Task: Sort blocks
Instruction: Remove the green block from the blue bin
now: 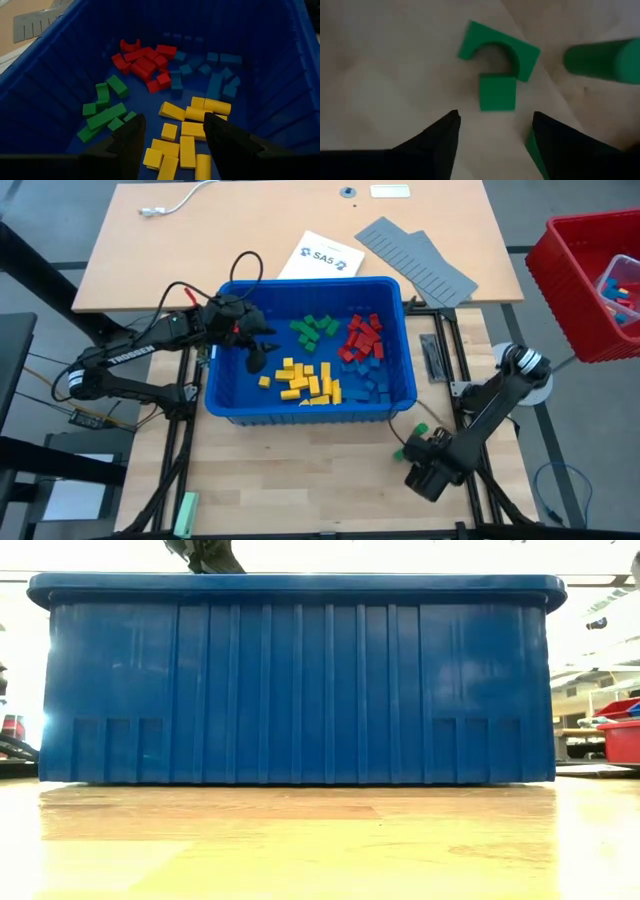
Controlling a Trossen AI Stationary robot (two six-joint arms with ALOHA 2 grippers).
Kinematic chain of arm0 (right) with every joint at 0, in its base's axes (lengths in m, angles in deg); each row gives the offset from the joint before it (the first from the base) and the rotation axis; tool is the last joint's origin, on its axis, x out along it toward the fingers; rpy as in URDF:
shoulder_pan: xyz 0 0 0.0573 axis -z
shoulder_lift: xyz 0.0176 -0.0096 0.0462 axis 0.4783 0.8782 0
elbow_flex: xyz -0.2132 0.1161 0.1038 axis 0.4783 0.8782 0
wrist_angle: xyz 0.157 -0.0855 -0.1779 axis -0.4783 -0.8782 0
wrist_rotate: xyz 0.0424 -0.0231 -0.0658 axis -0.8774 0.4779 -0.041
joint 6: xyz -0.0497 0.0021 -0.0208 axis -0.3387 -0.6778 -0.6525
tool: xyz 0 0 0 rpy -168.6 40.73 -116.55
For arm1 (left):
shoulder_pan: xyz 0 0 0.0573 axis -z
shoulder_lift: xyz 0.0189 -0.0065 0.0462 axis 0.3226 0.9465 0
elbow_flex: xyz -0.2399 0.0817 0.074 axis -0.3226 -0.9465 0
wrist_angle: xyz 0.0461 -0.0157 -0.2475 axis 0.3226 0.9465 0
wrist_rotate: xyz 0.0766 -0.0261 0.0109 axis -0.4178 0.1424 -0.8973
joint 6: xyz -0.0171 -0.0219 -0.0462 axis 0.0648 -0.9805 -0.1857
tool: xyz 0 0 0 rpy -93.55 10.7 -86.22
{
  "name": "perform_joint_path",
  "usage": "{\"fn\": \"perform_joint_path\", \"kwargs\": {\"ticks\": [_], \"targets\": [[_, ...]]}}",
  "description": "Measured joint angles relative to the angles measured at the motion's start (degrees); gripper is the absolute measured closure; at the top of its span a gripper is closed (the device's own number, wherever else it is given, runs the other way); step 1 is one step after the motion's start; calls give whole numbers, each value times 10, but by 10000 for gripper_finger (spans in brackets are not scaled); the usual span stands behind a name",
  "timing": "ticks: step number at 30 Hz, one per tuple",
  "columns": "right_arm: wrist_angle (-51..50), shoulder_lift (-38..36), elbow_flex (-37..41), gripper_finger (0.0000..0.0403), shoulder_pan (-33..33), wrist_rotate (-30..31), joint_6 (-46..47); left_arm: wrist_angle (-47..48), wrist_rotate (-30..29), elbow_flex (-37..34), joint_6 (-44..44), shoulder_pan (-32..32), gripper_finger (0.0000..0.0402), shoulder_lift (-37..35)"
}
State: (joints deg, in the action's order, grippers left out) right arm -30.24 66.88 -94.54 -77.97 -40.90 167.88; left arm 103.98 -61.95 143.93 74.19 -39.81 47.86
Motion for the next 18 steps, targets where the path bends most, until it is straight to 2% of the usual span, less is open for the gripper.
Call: {"fn": "perform_joint_path", "kwargs": {"ticks": [5,9,14,18], "targets": [[-55,-87,-70,146,19,9,-23,2,1,0,0,0,190,0],[-44,-147,-120,142,74,75,-39,2,1,0,0,0,190,0],[5,-177,-187,146,167,184,-207,2,1,0,0,0,190,0],[32,-168,-249,155,264,222,-387,1,-3,0,1,0,190,0]]}}
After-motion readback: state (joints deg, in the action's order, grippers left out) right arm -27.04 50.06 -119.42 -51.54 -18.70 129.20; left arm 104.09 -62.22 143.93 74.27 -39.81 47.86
